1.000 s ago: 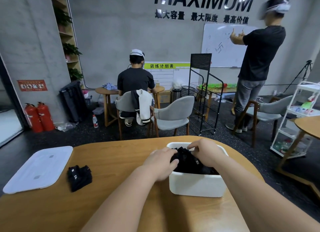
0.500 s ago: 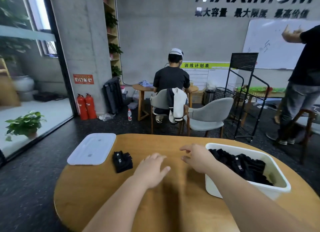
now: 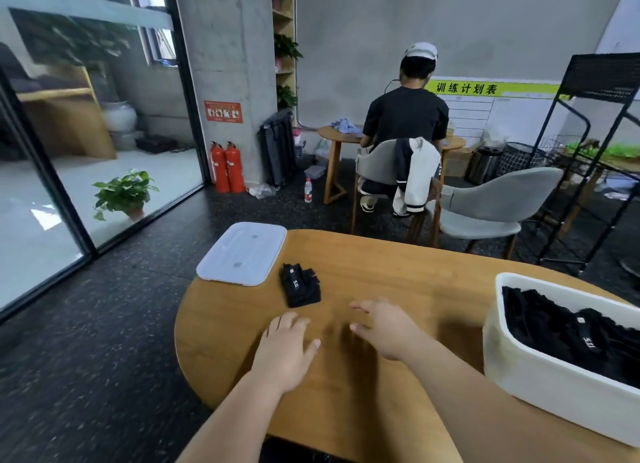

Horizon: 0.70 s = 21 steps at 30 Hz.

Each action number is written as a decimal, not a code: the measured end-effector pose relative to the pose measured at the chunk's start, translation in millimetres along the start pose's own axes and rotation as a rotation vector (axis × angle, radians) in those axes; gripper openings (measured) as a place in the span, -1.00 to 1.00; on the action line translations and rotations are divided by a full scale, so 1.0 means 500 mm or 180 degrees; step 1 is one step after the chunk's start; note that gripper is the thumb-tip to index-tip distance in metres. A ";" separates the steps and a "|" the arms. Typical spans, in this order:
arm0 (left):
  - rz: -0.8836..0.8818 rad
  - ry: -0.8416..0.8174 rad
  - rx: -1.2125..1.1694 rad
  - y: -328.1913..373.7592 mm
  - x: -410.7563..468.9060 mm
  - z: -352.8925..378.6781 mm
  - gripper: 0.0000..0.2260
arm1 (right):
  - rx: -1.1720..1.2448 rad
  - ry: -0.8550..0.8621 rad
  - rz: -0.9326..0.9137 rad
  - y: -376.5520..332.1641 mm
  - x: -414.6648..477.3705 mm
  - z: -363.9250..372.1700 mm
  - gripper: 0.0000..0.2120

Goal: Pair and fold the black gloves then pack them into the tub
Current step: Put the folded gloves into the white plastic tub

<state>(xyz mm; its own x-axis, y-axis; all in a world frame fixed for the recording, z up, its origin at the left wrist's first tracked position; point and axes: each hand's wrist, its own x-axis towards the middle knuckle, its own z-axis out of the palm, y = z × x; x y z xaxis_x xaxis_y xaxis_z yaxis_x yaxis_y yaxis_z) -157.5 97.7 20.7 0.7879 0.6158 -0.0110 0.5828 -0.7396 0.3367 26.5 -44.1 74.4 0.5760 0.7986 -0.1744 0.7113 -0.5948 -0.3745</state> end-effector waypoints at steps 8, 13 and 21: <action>-0.0255 0.0355 0.0222 -0.058 -0.019 0.073 -0.44 | 0.0069 -0.0010 -0.0250 -0.056 0.072 0.072 -0.42; -0.0240 0.0437 0.0256 -0.058 -0.017 0.070 -0.45 | 0.0055 0.0088 -0.0420 -0.107 0.130 0.100 -0.38; -0.0246 0.0504 0.0219 -0.061 -0.011 0.077 -0.48 | -0.0629 -0.0196 -0.0420 -0.150 0.212 0.149 -0.31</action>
<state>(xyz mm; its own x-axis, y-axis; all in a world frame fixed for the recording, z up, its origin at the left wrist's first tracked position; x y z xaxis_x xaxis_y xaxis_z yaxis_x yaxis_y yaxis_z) -172.0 106.6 -25.6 0.7022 0.7025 0.1158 0.6568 -0.7020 0.2754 4.0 92.0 16.1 0.4515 0.8711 -0.1933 0.8472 -0.4865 -0.2134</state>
